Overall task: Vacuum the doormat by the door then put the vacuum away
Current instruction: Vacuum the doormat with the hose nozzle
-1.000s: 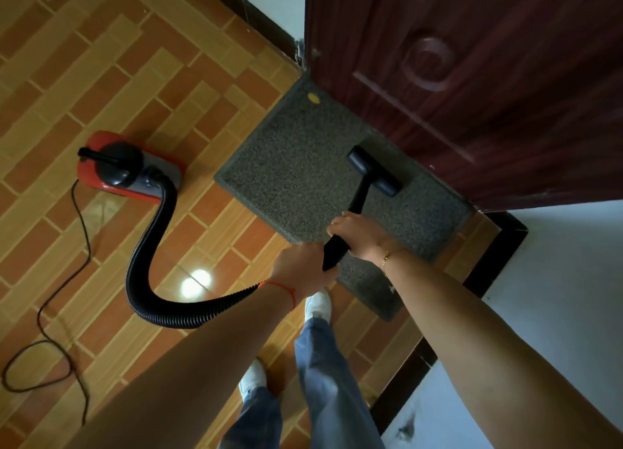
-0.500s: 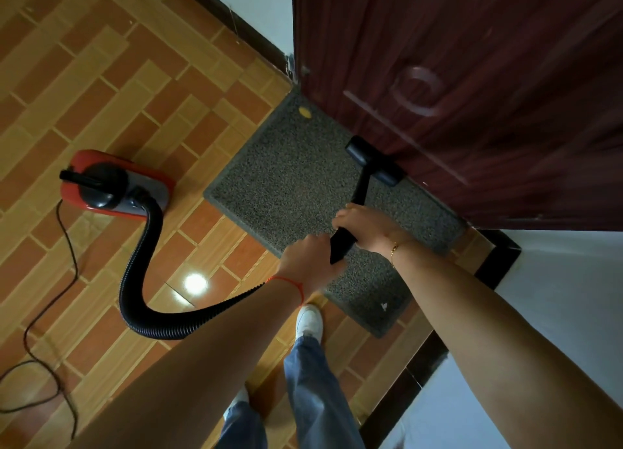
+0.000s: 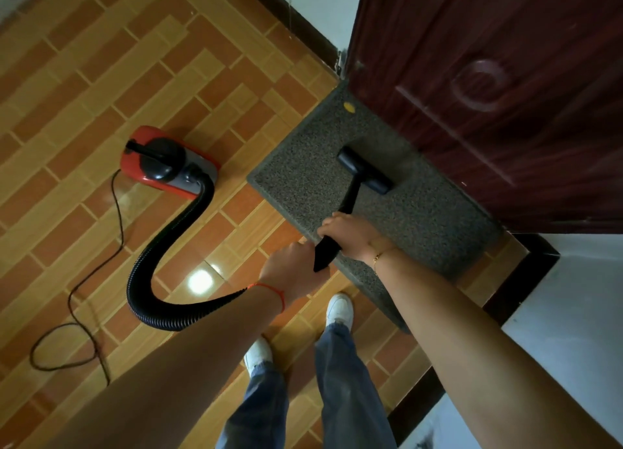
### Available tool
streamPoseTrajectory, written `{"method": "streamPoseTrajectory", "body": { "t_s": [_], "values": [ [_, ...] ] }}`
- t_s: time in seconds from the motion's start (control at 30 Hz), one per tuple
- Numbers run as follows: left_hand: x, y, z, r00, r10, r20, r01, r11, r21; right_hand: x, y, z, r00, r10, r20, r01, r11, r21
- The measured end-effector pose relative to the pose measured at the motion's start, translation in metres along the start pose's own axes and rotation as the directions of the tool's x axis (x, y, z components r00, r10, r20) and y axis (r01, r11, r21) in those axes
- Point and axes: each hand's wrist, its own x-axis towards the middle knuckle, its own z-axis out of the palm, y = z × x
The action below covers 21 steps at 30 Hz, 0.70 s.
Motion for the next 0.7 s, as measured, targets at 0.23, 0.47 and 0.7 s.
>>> {"method": "streamPoseTrajectory", "body": {
  "t_s": [0.23,0.47,0.7],
  "values": [
    [-0.062,-0.090,0.009,1.000,-0.010,0.024,0.009,0.999,0.053,0.030,-0.104,0.024,1.000,-0.015,-0.013,0.016,1.000,0.018],
    [-0.122,-0.168,0.016,0.999,-0.025,0.040,0.021,0.994,0.108,0.052,-0.201,0.038,0.999,-0.040,0.002,0.040,0.998,0.046],
    [-0.152,-0.209,0.017,0.999,-0.027,0.022,0.024,0.989,0.144,0.062,-0.250,0.042,0.999,-0.051,-0.011,0.051,0.998,0.043]
  ]
}}
